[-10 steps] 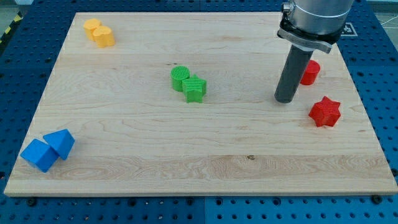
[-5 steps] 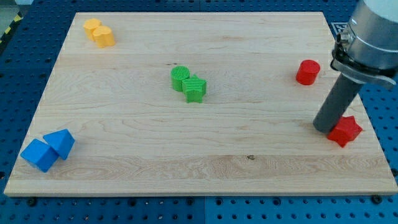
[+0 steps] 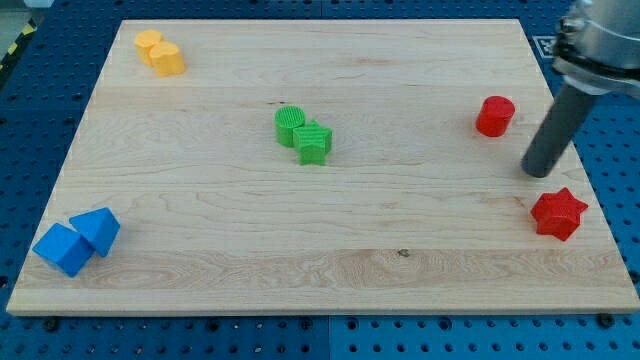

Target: Push the red star to the bottom right

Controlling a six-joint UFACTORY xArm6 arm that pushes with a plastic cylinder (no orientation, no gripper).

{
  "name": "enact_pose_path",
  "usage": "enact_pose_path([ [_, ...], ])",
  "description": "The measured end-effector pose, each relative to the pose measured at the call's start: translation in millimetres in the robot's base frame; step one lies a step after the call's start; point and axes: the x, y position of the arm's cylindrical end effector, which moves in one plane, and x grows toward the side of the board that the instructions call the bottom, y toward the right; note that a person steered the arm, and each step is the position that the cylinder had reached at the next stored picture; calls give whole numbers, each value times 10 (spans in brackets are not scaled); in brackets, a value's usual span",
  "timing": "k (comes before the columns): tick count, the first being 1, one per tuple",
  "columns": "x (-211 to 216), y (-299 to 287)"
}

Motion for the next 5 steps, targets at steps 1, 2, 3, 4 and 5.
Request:
enact_pose_path([
  [1,0,2],
  [2,2,71],
  [3,427,109],
  [4,492,109],
  [5,500,109],
])
